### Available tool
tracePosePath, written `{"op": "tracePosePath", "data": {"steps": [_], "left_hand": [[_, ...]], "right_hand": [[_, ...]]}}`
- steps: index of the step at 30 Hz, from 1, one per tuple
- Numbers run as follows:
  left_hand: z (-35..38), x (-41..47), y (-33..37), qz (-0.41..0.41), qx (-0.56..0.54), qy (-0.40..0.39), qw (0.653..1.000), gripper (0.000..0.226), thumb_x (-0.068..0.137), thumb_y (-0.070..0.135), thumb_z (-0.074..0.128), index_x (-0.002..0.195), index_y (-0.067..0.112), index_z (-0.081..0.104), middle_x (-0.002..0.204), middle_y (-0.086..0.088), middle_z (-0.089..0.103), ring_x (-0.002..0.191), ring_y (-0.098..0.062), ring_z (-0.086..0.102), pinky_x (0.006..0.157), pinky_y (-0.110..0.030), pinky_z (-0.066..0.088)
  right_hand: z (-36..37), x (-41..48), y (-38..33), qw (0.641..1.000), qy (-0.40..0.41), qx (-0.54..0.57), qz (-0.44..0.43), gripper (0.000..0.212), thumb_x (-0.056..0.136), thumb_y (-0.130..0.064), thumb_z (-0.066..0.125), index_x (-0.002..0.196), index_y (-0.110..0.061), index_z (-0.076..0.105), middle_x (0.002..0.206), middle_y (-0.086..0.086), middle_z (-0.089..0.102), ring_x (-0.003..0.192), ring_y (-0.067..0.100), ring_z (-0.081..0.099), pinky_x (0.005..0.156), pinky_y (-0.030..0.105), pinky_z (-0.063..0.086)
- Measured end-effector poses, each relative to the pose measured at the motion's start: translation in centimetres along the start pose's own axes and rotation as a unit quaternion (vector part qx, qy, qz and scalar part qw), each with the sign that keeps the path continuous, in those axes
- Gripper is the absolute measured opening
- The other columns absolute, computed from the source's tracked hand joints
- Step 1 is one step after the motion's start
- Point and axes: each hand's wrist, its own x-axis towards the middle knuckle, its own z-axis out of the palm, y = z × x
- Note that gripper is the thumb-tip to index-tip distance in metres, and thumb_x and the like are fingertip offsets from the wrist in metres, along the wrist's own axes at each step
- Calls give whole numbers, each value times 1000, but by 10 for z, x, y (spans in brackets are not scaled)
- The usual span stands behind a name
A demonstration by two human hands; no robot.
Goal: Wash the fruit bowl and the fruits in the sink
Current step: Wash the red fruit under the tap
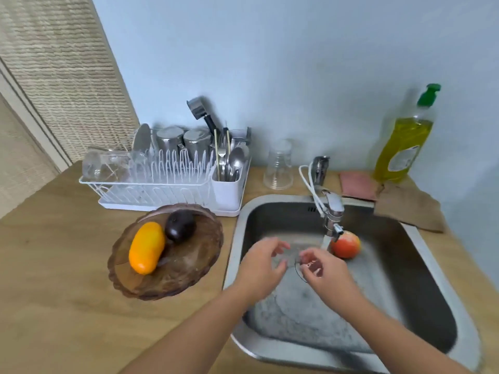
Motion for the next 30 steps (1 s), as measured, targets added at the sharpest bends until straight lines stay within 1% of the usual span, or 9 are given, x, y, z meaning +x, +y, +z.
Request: {"op": "tracePosePath", "data": {"steps": [3, 5, 7, 10, 15, 18, 22, 27, 30], "left_hand": [[54, 5, 22, -5, -27, -70, 997, 24, 86, 15, 61, 108, 22, 63, 95, 12, 57, 89, -5, 54, 85, -16, 41], [83, 12, 34, -11, -53, -107, 993, 25, 84, 12, 61, 108, 20, 63, 95, 10, 57, 89, -6, 55, 82, -10, 39], [112, 23, 46, -15, -74, -135, 988, 26, 84, 12, 62, 110, 19, 62, 96, 7, 57, 88, -8, 54, 83, -15, 42], [147, 43, 59, -60, -102, -146, 982, 27, 88, 14, 60, 113, 21, 58, 104, 4, 57, 92, -10, 55, 84, -21, 45], [197, 92, 55, -168, -150, -79, 971, 36, 84, 12, 62, 119, 14, 54, 118, -6, 57, 107, -22, 57, 94, -34, 47], [217, 124, 39, -249, -179, -20, 952, 42, 83, 14, 62, 124, 13, 49, 123, -11, 56, 111, -27, 57, 98, -42, 48], [237, 143, 24, -324, -247, 23, 913, 47, 87, 16, 59, 131, 15, 45, 132, -11, 53, 118, -28, 54, 103, -44, 45], [249, 141, 21, -349, -296, 52, 887, 40, 90, 10, 57, 129, 17, 46, 129, -9, 57, 113, -25, 57, 100, -41, 48], [249, 138, 23, -344, -311, 46, 885, 40, 92, 10, 56, 130, 19, 46, 131, -8, 56, 115, -24, 57, 100, -37, 48]], "right_hand": [[-21, -23, 50, 997, -22, -22, 75, 24, 83, -15, 68, 82, -37, 56, 84, -11, 62, 68, 11, 60, 62, 8, 41], [-34, -26, 74, 993, -18, -22, 114, 21, 83, -18, 68, 85, -35, 57, 90, -10, 61, 73, 9, 61, 64, 10, 43], [-48, -20, 95, 989, 5, -13, 145, 17, 83, -17, 68, 91, -29, 60, 98, -4, 63, 78, 14, 62, 70, 19, 46], [-62, 1, 118, 985, 28, -9, 169, 19, 85, -16, 66, 102, -22, 62, 105, -2, 61, 86, 14, 61, 76, 24, 46], [-65, 49, 154, 981, 32, 26, 192, 36, 84, -13, 66, 118, -22, 57, 117, 1, 57, 97, 13, 56, 79, 22, 41], [-62, 80, 171, 972, 52, 73, 217, 47, 85, -11, 66, 128, -21, 51, 128, 4, 56, 114, 19, 55, 91, 26, 43], [-55, 106, 187, 969, 46, 75, 233, 60, 87, -12, 64, 141, -23, 41, 142, 8, 47, 131, 24, 44, 106, 34, 37], [-48, 115, 197, 969, 33, 93, 225, 53, 86, -9, 63, 135, -22, 48, 137, 6, 54, 125, 22, 50, 104, 32, 41], [-50, 110, 199, 968, 42, 107, 224, 51, 86, -10, 64, 134, -22, 49, 134, 5, 55, 123, 20, 52, 101, 31, 43]]}}
